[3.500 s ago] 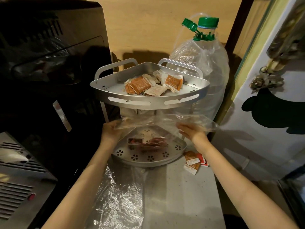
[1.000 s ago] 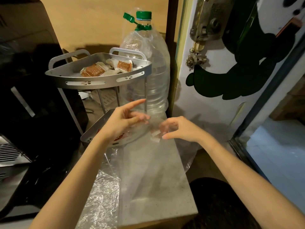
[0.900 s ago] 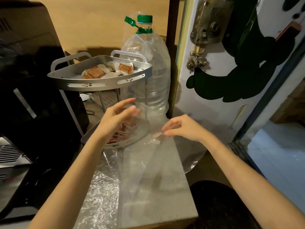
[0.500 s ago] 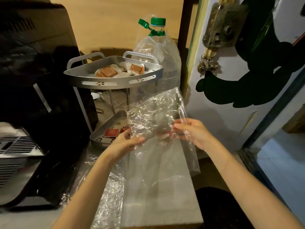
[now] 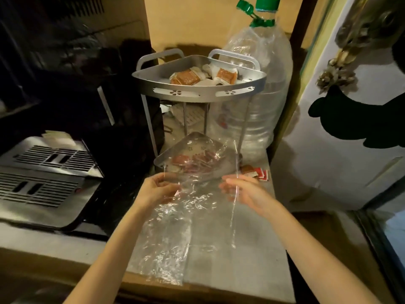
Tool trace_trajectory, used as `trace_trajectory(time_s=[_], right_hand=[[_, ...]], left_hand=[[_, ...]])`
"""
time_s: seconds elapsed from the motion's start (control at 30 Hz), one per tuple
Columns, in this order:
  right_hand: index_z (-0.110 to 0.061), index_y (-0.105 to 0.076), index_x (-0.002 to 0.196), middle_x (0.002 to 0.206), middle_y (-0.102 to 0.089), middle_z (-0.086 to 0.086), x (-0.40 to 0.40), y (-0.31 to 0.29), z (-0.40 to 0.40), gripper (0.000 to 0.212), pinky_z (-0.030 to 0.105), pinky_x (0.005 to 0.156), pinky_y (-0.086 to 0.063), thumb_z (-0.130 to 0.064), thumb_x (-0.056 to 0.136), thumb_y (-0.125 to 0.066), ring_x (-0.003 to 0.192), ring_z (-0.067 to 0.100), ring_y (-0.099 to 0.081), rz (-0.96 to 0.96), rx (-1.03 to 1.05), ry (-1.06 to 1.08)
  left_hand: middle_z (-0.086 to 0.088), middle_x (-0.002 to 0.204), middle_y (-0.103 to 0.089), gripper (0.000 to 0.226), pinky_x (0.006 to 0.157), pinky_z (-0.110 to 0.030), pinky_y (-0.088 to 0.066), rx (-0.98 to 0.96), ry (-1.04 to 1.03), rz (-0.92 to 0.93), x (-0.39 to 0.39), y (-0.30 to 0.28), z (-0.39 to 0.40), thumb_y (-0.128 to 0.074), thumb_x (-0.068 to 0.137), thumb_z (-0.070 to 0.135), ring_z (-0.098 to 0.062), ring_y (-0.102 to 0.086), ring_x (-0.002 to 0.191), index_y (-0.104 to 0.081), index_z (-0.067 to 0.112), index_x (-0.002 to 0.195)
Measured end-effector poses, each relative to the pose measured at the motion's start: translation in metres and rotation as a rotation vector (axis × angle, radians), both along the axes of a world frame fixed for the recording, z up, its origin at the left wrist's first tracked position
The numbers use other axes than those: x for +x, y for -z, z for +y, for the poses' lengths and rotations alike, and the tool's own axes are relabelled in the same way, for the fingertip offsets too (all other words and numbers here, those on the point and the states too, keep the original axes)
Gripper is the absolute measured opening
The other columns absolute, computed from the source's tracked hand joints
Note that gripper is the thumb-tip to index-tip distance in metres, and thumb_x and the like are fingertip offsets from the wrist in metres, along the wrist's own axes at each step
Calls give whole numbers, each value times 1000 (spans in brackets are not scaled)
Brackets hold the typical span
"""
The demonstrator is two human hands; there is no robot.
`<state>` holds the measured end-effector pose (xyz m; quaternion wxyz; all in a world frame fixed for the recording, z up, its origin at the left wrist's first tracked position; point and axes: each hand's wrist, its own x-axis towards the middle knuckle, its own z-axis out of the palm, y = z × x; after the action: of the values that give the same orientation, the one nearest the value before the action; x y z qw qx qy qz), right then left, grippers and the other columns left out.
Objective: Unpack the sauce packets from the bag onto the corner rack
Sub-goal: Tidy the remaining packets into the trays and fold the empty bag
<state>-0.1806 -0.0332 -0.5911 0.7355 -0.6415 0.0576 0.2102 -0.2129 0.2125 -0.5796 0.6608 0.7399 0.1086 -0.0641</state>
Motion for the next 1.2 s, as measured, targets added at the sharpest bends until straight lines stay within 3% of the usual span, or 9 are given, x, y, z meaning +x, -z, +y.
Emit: trace_trajectory(time_s=[0.2,0.33,0.43,0.6,0.7,0.8,1.0,1.1,1.2], right_hand=[[-18,-68,79,85,-70,4,-1,41,50,8,30,71,-49,-23,75,-73,77,17,-62,68,-270,-100],[-10,-64,88,75,-69,3,-10,59,75,7,23,49,-52,-9,81,-67,56,9,-67,191,-166,-55],[-8,-62,87,72,-70,6,-15,71,88,4,30,53,-55,-7,83,-63,54,14,-68,226,-144,-40],[-10,-63,78,78,-66,11,-22,76,102,10,28,47,-53,-2,83,-62,66,25,-64,255,-186,-2],[-2,-64,82,77,-64,12,-23,76,102,2,31,51,-57,-4,81,-63,67,21,-62,235,-259,-9],[6,-62,96,81,-65,13,-22,74,102,24,34,57,-59,-10,79,-68,71,21,-63,202,-354,-20],[-7,-63,79,69,-69,11,-21,70,100,16,42,62,-56,-22,85,-60,56,23,-66,-7,-536,-7],[-11,-56,109,84,-69,6,-20,73,101,32,35,69,-54,-30,84,-62,75,21,-66,-219,-860,-17],[-14,-36,132,124,-56,6,-19,72,101,58,32,81,-49,-26,83,-65,109,22,-57,-355,-988,-37]], left_hand=[[-11,100,-65,51,77,-38,-53,477,-221,-32,-17,12,19,-63,82,6,-22,-62,81,-44,7,129],[-20,146,-30,69,111,-37,-28,844,-182,-236,-25,26,20,-57,87,8,-31,-33,133,-19,8,144],[-12,155,-14,58,114,-35,-8,1063,-12,-384,-31,40,11,-50,92,21,-28,-13,143,-25,15,144],[10,148,24,56,108,-31,23,1084,289,-191,-23,72,-1,-14,95,48,-9,28,136,2,31,146],[7,150,22,64,107,-32,23,1159,332,-152,-14,89,-3,5,84,59,-11,26,137,15,33,142],[5,153,17,59,109,-34,20,1174,345,-134,-10,104,-3,2,88,54,-12,23,138,18,33,141],[5,154,19,55,112,-38,17,1177,376,-92,-9,123,-2,-1,92,52,-14,21,140,20,34,139],[6,153,21,55,112,-40,16,1189,392,-79,-7,127,-1,-2,92,52,-14,22,140,22,34,139],[6,153,21,56,112,-40,15,1203,405,-78,-7,126,0,2,88,53,-14,20,140,24,34,136]])
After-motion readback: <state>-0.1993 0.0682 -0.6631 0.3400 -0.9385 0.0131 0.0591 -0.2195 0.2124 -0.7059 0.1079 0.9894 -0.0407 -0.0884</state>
